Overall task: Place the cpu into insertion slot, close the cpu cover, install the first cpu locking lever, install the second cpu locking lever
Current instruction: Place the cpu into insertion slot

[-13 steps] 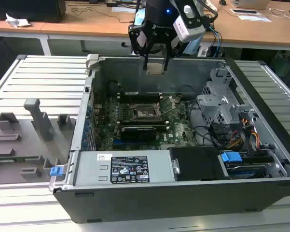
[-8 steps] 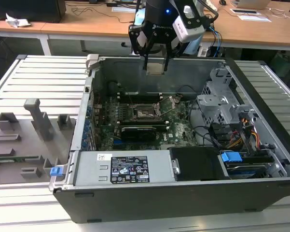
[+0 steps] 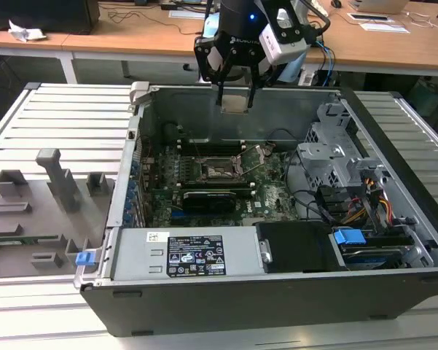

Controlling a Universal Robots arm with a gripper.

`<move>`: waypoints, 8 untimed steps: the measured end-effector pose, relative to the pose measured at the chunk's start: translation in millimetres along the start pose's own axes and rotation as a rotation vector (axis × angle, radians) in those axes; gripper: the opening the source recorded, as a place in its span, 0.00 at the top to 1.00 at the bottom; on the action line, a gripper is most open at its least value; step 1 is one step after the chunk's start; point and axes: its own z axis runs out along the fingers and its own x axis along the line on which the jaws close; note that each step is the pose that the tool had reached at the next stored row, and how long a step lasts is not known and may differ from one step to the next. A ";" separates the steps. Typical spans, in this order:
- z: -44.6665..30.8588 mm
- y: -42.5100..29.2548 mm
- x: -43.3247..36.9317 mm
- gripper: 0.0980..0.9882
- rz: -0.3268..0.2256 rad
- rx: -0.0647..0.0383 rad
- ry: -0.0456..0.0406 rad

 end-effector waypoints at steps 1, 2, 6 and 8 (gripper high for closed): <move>0.0 0.0 0.0 0.52 0.003 0.000 -0.0002; 0.1 0.0 0.0 0.52 0.009 0.000 -0.0008; 0.1 0.0 0.0 0.52 0.020 0.000 -0.0018; 0.1 0.0 0.1 0.52 0.027 -0.001 -0.0024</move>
